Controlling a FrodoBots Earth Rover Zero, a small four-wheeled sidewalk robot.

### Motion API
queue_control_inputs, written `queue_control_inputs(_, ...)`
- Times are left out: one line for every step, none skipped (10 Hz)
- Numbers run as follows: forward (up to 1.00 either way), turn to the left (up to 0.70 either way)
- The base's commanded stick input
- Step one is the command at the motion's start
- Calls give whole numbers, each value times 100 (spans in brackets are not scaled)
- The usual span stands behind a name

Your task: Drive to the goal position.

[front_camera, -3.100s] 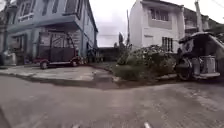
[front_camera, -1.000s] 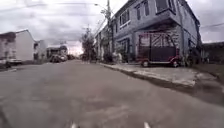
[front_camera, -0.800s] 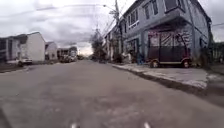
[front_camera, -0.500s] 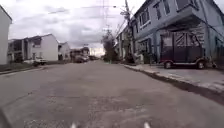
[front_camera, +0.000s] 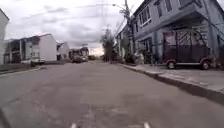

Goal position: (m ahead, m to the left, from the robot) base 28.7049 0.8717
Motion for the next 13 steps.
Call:
queue_control_inputs(70,15)
queue_control_inputs(70,15)
queue_control_inputs(70,9)
queue_control_inputs(70,1)
queue_control_inputs(70,7)
queue_control_inputs(70,1)
queue_control_inputs(70,0)
queue_control_inputs(70,3)
queue_control_inputs(70,0)
queue_control_inputs(70,7)
queue_control_inputs(70,0)
queue_control_inputs(70,4)
queue_control_inputs(70,17)
